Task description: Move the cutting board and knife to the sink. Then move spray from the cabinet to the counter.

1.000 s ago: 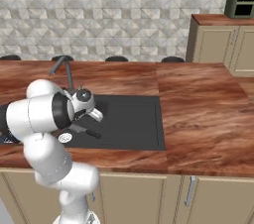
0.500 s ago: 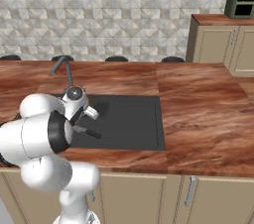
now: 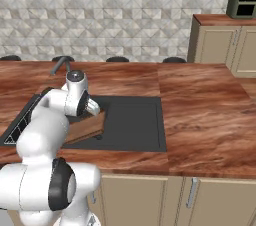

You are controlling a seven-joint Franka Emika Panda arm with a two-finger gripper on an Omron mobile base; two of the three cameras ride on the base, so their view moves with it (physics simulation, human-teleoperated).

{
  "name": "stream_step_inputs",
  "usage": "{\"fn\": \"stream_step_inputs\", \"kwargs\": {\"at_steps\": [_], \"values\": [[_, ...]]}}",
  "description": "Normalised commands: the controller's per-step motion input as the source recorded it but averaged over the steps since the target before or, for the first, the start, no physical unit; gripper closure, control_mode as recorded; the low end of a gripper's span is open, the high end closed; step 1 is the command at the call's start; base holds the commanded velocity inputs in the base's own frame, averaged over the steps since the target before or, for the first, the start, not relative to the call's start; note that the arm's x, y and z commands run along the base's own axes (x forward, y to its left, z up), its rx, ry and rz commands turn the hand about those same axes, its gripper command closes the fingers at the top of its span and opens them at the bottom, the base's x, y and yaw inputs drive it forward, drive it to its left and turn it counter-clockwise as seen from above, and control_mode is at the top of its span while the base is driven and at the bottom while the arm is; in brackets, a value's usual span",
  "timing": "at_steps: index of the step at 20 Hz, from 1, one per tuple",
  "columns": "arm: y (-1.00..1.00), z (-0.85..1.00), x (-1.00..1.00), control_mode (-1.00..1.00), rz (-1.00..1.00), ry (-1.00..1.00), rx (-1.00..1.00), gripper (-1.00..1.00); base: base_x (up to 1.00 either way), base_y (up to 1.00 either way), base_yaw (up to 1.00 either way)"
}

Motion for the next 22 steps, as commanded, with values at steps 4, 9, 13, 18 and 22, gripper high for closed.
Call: {"fn": "stream_step_inputs", "kwargs": {"at_steps": [4,9,13,18,22], "values": [[-0.1,1.0,-0.35,-1.0,0.0,0.2,0.0,-1.0,0.0,0.0,0.0],[-0.02,0.75,-0.55,-1.0,0.03,0.09,-0.01,-1.0,0.0,0.0,0.0],[0.0,0.25,-0.39,-1.0,0.07,0.0,-0.03,-1.0,0.0,0.0,0.0],[0.0,0.0,-0.01,-1.0,0.01,0.0,0.0,-1.0,0.0,0.0,0.0],[0.15,0.0,-0.13,-1.0,0.01,-0.01,0.0,-1.0,0.0,0.0,0.0]]}}
